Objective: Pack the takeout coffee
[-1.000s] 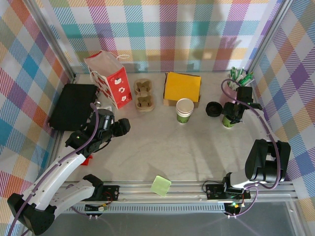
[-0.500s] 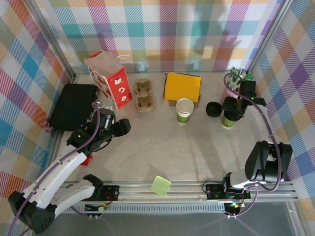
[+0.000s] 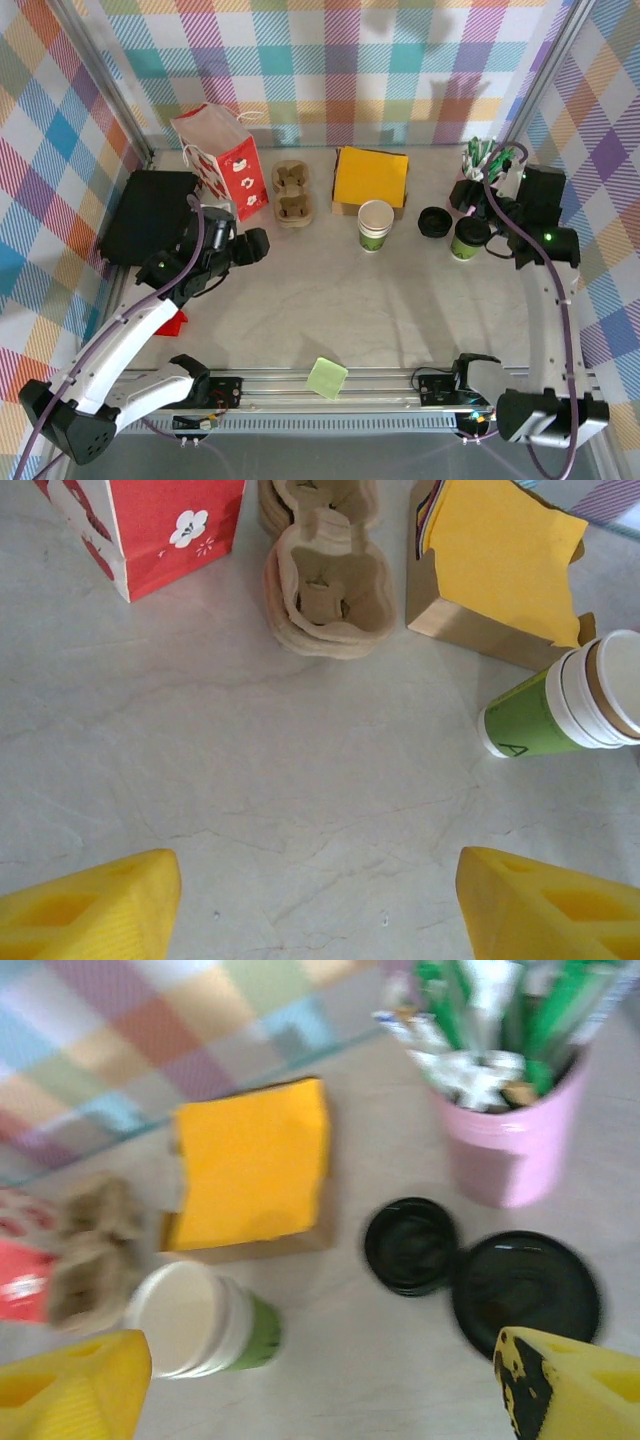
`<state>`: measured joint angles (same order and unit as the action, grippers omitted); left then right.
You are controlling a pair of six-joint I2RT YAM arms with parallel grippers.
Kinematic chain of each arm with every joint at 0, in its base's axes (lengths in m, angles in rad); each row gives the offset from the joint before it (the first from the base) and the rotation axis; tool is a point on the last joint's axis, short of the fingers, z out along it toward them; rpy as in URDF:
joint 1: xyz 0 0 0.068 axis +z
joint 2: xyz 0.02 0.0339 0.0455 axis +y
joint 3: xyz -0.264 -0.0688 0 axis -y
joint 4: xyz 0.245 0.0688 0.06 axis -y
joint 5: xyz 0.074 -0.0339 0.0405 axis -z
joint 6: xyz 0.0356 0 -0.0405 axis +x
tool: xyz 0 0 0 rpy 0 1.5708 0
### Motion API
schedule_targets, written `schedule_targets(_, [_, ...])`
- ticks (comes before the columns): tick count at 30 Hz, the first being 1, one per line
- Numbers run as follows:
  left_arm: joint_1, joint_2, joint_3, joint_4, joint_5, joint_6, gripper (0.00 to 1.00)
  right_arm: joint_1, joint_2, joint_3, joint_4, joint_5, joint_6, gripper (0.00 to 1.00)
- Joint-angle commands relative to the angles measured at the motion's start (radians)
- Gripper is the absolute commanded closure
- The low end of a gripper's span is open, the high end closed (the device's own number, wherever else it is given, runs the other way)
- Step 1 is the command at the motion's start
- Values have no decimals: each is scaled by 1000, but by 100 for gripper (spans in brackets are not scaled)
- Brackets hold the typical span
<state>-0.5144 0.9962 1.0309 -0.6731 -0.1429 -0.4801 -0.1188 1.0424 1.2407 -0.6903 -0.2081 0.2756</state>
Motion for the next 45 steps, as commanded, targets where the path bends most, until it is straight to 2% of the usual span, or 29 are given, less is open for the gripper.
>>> schedule_targets(1, [8,33,41,48,7,29,26,3,-38,-95,102,-321,123,12])
schedule_targets(4, [8,88,61,79,16,29,25,48,-69,-210,230,-387,174,13])
schedule_targets(10, [8,250,106,162,30,26,28,177,-101,-385,382,-336,97,12])
schedule_targets(16, [10,495,219,197,-33,26,33,190,-194,-543,508,-231,21,12])
schedule_targets(23, [47,711,326,233,-79,-35,40,192,-255,-663,611,-149,74,13])
schedule_targets(30, [84,846,384,244,-83,-78,44,192,-295,-678,600,-123,54,13])
schedule_targets(45, [96,942,427,270,-78,-95,60,194,-271,-677,591,-105,43,13])
